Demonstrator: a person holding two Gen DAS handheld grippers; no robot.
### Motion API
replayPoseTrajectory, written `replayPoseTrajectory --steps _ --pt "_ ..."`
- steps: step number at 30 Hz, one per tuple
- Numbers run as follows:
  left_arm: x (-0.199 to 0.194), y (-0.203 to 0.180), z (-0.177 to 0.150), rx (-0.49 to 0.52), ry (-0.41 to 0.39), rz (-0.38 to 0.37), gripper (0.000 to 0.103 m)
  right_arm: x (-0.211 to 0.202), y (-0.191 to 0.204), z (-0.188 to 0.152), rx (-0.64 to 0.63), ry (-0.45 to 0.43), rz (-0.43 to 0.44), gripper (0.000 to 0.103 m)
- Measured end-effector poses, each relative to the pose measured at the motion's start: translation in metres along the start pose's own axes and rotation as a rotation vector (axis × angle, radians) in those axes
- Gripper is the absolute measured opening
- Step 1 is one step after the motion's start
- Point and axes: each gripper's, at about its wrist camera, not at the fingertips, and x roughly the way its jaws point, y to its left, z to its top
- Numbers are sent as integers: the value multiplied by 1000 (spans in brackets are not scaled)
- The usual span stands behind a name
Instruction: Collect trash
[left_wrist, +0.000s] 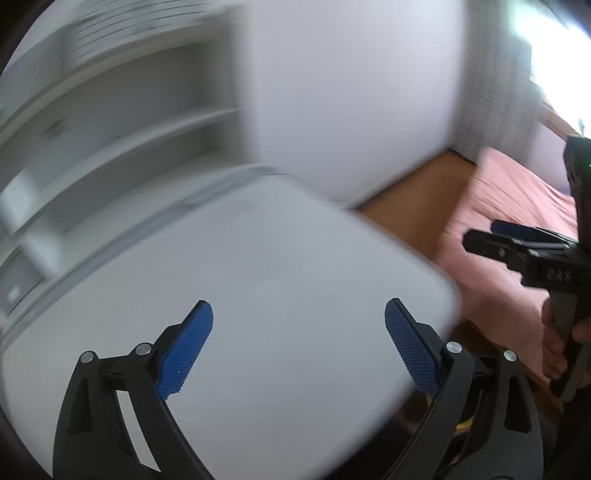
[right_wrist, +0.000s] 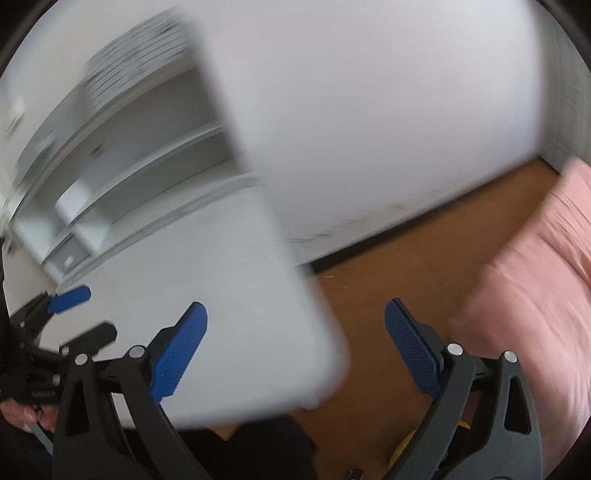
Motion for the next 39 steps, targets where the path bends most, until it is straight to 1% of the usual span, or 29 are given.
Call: replayPoseTrajectory --steps 3,5,6,9,11,14,17,20,39 --pt "-14 60 -9 -102 -16 83 91 31 62 15 -86 31 86 93" --pt "-17 91 -15 -160 -10 144 91 49 99 22 -128 52 124 93" --pt "-18 104 -17 -181 -7 164 91 55 111 25 -144 60 134 93" --pt "-22 137 -28 -246 6 198 91 71 148 27 -182 87 160 93" --pt "-28 158 -37 -272 8 214 91 77 167 25 -199 99 168 93" --pt "-32 174 -41 -306 11 227 91 80 187 19 -225 112 177 93" --pt "-34 180 -50 -314 14 235 91 83 195 17 -238 121 176 93" --pt "-32 186 -50 -312 18 231 91 85 199 16 -244 126 171 93" --pt "-16 169 -29 -240 18 205 91 86 187 20 -217 126 131 93"
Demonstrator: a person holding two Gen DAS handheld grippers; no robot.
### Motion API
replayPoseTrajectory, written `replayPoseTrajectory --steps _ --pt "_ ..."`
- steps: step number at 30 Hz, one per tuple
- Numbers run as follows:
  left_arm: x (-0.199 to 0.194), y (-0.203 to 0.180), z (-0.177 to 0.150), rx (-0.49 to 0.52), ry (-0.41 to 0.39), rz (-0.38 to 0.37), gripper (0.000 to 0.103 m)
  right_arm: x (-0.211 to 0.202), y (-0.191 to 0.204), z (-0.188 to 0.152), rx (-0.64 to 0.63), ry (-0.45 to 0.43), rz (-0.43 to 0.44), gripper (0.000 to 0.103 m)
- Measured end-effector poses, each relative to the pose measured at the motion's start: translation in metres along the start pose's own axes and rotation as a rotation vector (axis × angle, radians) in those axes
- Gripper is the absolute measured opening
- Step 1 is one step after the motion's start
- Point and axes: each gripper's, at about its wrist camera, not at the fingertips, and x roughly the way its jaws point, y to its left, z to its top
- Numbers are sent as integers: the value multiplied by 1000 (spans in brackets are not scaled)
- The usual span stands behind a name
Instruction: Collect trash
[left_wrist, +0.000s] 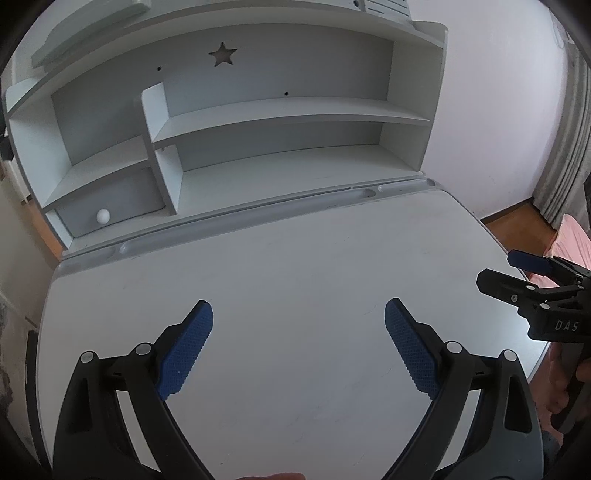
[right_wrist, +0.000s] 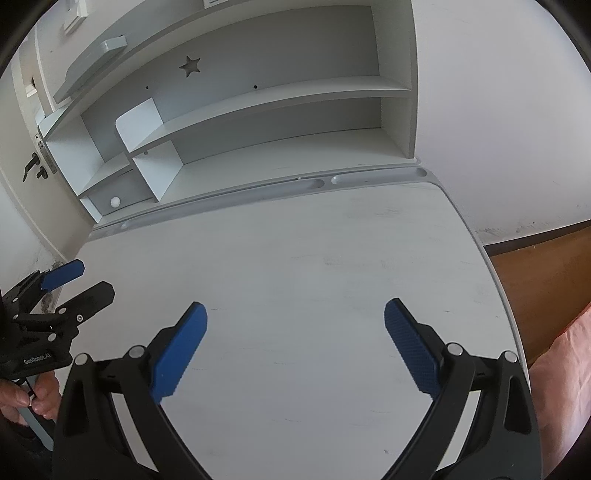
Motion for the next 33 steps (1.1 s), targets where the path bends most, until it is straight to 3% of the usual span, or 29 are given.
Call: replayPoseTrajectory --steps 33 --pt "-1 -11 6 39 -8 -13 91 -4 -5 0 6 -1 -3 93"
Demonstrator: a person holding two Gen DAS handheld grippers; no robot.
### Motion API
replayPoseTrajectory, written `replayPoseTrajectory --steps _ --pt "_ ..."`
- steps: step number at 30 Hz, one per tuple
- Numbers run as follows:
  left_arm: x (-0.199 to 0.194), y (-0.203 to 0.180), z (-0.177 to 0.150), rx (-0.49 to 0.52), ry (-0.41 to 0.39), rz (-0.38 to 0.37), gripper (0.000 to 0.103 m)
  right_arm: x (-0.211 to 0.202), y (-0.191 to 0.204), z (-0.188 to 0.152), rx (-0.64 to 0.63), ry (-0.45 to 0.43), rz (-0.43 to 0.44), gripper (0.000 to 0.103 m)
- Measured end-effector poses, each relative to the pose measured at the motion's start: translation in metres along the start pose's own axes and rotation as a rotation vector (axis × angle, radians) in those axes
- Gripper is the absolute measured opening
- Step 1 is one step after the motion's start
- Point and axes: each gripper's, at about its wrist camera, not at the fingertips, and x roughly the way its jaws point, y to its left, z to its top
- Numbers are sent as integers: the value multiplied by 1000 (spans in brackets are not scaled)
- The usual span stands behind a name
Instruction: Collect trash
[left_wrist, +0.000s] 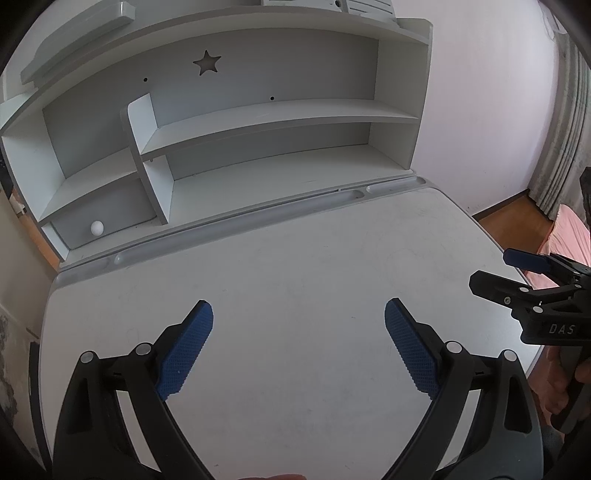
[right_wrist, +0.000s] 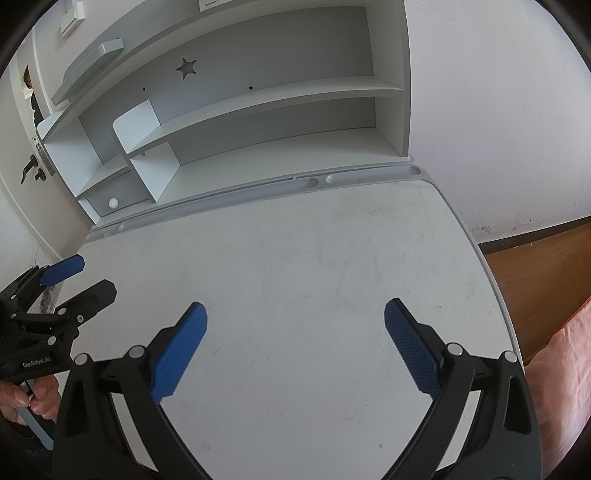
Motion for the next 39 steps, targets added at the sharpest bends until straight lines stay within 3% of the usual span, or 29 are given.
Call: replayPoseTrajectory --steps 39 --pt "-6 -1 0 -9 3 3 91 -1 0 -3 -9 1 3 93"
